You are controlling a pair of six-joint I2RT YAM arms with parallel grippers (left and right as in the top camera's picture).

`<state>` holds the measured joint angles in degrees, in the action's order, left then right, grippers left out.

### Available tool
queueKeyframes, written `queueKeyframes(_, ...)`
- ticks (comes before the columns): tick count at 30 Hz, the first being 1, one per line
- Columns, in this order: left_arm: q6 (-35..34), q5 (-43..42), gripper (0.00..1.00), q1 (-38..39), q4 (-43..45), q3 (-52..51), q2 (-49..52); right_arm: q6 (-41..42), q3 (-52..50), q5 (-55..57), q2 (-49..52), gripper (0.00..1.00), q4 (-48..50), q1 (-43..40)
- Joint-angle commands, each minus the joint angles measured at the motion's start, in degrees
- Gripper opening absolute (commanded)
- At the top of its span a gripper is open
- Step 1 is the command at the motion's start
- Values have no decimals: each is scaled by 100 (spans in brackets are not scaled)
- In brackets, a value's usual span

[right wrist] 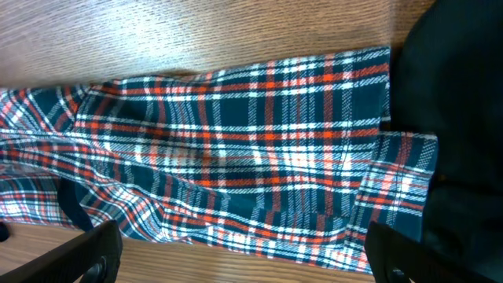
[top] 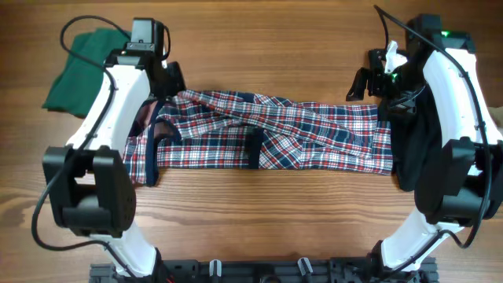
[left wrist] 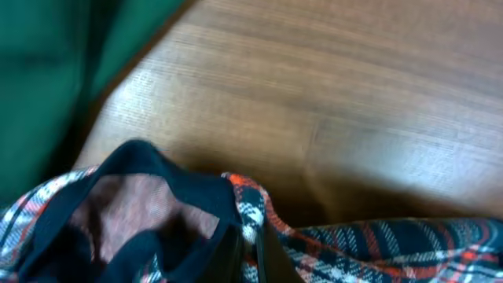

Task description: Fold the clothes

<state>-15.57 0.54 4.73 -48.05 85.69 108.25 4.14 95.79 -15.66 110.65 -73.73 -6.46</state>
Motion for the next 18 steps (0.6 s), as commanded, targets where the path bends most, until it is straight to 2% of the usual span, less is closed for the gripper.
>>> queueKeyframes(1, 13, 37, 4, -7, -929, -13, -98, -138, 57, -114, -94, 100, -50, 24)
queueKeyframes(8, -205, 33, 4, 0, -1906, -90, 33, -140, 57, -114, -94, 100, -118, 24)
queueKeyframes(12, -466, 13, 4, 4, -1593, -750, 42, -164, 57, -114, -94, 100, -157, 24)
queueKeyframes(17, -466, 13, 4, 4, -1093, -1700, 42, -227, 57, -114, -94, 99, -175, 24)
queueKeyframes(18, -468, 13, 16, 4, -1060, -1742, 42, -227, 57, -114, -94, 100, -177, 24)
